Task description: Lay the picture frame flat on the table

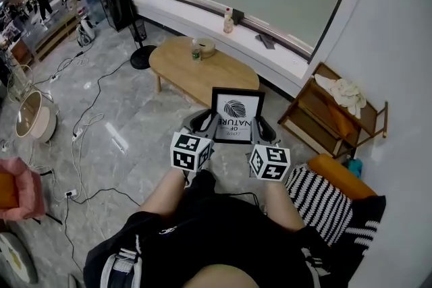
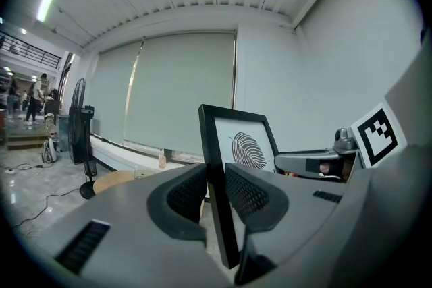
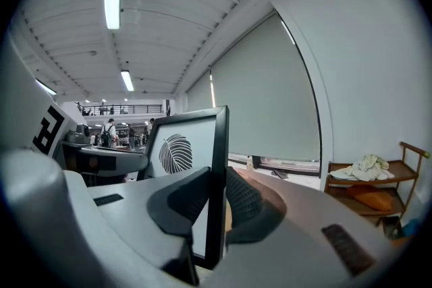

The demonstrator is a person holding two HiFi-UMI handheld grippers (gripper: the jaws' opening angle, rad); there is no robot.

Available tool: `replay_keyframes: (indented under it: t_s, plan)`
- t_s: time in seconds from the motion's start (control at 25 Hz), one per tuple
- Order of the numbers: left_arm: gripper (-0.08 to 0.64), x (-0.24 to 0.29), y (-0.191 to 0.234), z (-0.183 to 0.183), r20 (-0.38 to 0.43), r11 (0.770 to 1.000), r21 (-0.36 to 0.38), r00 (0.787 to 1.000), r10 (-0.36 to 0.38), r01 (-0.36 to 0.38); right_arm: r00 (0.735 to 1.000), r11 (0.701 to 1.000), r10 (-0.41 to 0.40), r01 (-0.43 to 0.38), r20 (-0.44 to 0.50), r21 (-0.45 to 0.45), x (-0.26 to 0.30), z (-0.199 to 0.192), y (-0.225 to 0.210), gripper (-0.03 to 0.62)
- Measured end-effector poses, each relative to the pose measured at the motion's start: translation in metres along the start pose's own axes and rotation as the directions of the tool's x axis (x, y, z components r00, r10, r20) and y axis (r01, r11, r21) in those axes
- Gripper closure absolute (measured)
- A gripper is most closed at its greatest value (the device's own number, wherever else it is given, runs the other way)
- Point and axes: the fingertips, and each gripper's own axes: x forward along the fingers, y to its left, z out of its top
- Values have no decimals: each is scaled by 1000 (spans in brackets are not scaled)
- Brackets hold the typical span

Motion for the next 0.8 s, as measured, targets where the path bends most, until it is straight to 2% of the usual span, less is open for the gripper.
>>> replay_keyframes:
  t_s: [0.28, 0.6, 0.8]
  plan:
    - [460, 71, 60, 11, 5, 1000, -8, 1000, -24, 24, 1000, 1000, -21, 21, -12, -6, 89, 8, -15, 505]
    - [460, 181, 156, 62, -1, 997, 6, 997, -71, 71, 998, 998, -63, 63, -7, 4, 229, 54, -35, 503]
    - [460, 242, 226, 82, -12, 997, -3, 997, -78, 78, 999, 999, -47, 47, -21, 8, 322, 71, -36, 505]
